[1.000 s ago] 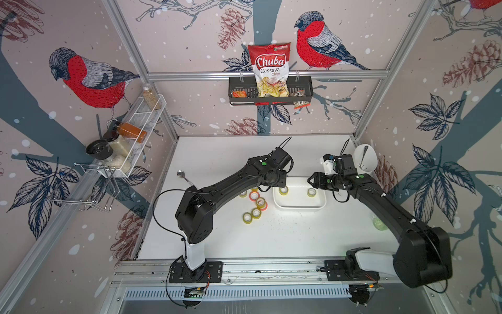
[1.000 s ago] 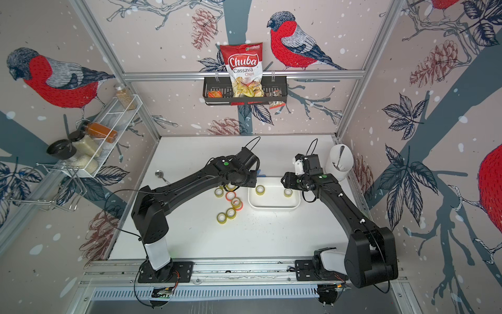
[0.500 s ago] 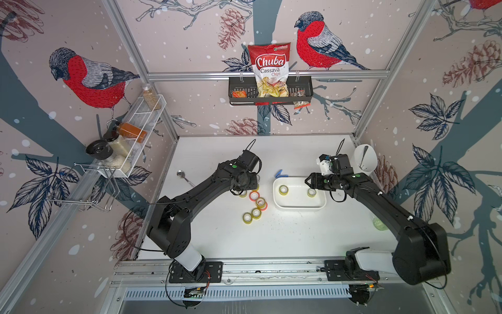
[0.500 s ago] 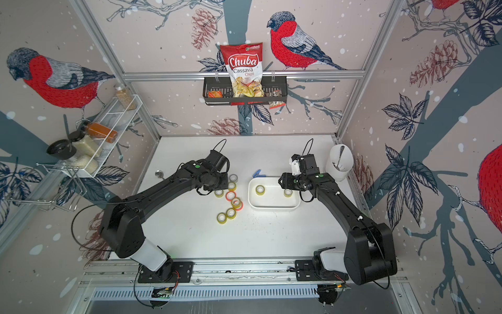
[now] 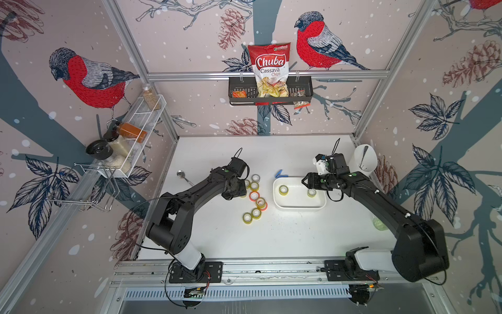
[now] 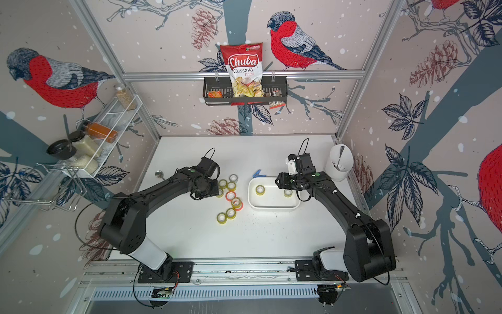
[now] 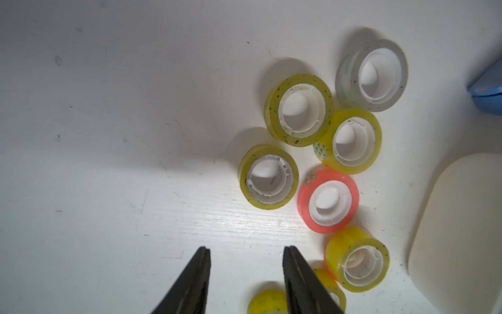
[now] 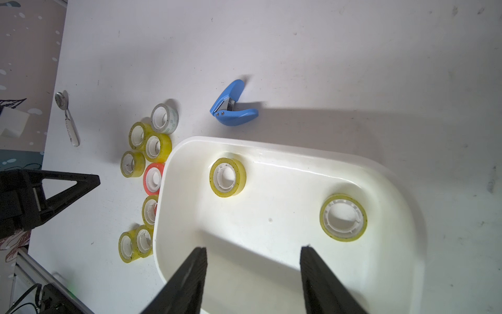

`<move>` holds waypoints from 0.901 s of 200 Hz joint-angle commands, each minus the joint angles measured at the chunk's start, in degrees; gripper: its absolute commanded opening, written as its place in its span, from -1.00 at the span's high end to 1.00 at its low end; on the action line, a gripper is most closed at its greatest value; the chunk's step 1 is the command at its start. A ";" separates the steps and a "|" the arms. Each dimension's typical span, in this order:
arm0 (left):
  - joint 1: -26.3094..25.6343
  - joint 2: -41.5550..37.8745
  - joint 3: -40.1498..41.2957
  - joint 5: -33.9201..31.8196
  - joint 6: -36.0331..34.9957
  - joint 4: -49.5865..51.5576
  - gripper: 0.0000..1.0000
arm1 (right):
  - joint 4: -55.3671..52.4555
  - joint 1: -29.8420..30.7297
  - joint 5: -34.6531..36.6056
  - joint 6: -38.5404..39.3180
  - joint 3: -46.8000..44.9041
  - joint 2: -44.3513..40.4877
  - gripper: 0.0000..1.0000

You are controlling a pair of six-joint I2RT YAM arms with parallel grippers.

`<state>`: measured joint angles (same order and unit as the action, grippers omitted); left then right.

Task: Put the transparent tape into the storage box
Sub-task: Pick up the tape from the center of the board.

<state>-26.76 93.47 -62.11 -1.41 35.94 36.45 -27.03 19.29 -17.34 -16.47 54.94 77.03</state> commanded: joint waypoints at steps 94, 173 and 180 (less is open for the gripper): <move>1.97 7.56 0.34 2.03 -1.29 -8.67 0.14 | 1.20 1.54 0.97 -0.67 0.87 1.27 -0.20; 2.07 10.85 -0.10 0.97 -2.25 -9.07 0.33 | 1.21 1.48 1.19 -0.10 0.70 1.54 -0.20; 2.07 10.88 -0.03 0.75 -2.26 -9.03 0.41 | 1.27 1.52 1.28 -0.08 0.70 1.50 -0.20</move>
<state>-24.91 103.48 -62.33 -0.30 34.41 27.38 -26.81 20.64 -16.80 -16.67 55.37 78.50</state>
